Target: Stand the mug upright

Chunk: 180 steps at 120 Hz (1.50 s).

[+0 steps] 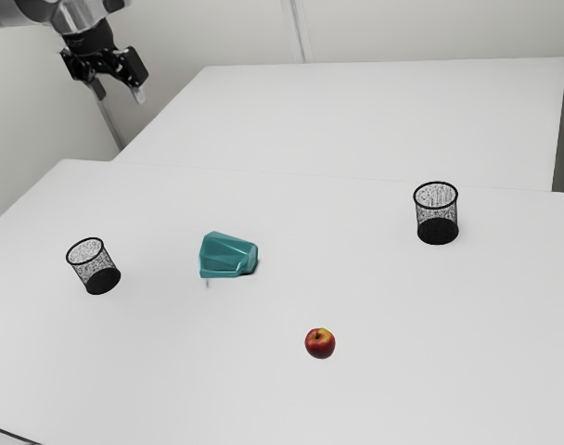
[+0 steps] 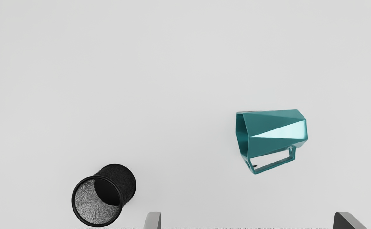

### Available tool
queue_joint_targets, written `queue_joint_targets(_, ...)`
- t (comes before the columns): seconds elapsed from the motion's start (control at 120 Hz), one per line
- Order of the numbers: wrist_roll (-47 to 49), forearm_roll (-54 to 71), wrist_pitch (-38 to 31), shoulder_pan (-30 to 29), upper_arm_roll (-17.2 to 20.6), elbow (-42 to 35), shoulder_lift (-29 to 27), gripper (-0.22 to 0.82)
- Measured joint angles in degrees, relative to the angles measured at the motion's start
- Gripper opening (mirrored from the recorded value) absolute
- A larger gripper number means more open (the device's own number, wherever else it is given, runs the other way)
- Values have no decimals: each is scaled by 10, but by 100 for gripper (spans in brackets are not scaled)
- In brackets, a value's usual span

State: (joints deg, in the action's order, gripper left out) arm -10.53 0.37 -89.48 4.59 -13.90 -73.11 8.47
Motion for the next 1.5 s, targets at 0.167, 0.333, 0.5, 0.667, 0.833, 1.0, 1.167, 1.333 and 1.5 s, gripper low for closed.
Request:
queue_joint_targets(0.167,11,-48,4,-8,-15,-42,11,59)
queue_joint_targets(0.333,-23,-230,-42,-75,-29,-94,96,59)
queue_joint_targets(0.5,-111,-459,-77,-117,-31,-154,193,59)
queue_joint_targets(0.667,-216,-605,-93,-120,-31,-261,183,59)
queue_joint_targets(0.833,-300,-664,-100,-120,-31,-289,193,59)
queue_joint_targets(1.0,-364,-685,-104,-120,-31,-309,194,59)
queue_joint_targets(1.167,-413,-694,-106,-118,-31,-343,180,59)
queue_joint_targets(1.333,-449,-710,-108,-116,-31,-352,179,59)
queue_joint_targets(1.5,-477,-731,-113,-108,-31,-351,189,59)
